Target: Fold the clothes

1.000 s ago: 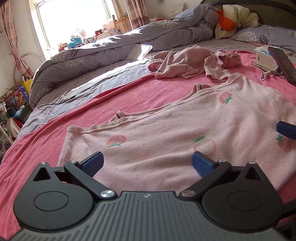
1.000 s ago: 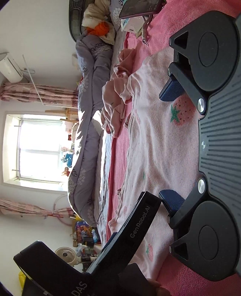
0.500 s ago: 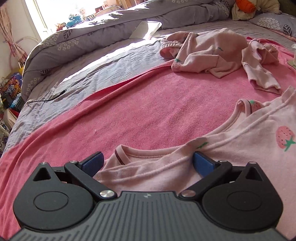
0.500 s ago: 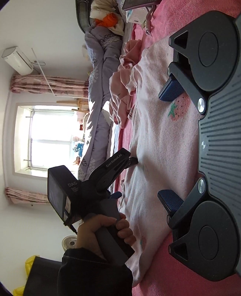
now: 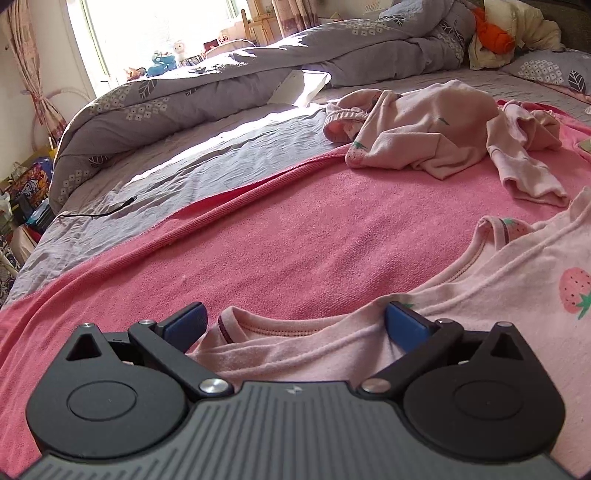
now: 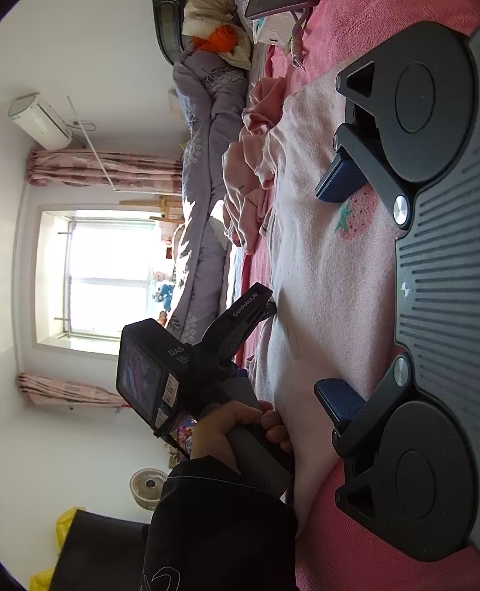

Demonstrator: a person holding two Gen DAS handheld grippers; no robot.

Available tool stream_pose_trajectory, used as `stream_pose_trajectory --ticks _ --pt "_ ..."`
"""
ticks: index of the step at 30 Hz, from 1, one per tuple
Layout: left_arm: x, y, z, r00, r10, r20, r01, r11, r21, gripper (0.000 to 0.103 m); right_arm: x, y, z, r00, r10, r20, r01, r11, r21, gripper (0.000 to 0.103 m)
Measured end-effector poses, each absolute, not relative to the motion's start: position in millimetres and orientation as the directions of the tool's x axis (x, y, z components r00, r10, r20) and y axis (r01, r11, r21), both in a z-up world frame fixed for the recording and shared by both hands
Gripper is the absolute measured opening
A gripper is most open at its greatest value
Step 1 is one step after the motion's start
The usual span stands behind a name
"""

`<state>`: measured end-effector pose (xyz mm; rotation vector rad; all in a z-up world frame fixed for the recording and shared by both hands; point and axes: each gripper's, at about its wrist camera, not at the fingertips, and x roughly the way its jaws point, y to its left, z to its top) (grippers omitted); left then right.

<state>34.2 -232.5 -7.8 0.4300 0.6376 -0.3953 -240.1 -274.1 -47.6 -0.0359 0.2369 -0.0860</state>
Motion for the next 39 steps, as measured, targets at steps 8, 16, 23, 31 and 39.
stream_pose_trajectory --ticks 8,16,23,31,39 --pt "37.9 -226.7 -8.9 0.722 -0.244 -0.647 0.481 0.85 0.216 0.103 -239.9 -272.5 -47.2 0.968 -0.095 -0.233 0.084 0.995 -0.053 0.103" --pt "48.2 -214.9 -11.2 0.676 -0.296 -0.675 0.489 0.865 0.111 0.103 -238.8 -272.6 -48.7 0.968 -0.1 -0.23 0.089 0.994 -0.061 0.103" --pt "49.4 -213.4 -11.4 0.668 -0.305 -0.679 0.489 0.867 0.091 0.103 -244.5 -277.4 -28.1 0.962 -0.115 -0.247 0.081 0.986 -0.143 0.103" --pt "50.0 -213.0 -10.8 0.663 -0.309 -0.682 0.489 0.868 0.083 0.103 -303.2 -360.1 -0.7 0.942 -0.113 -0.316 0.159 0.979 0.125 0.103" --pt "40.8 -192.9 15.2 0.558 -0.313 -0.769 0.473 0.881 -0.016 0.102 -314.2 -430.0 -20.0 0.921 0.142 -0.364 0.15 0.732 0.665 0.103"
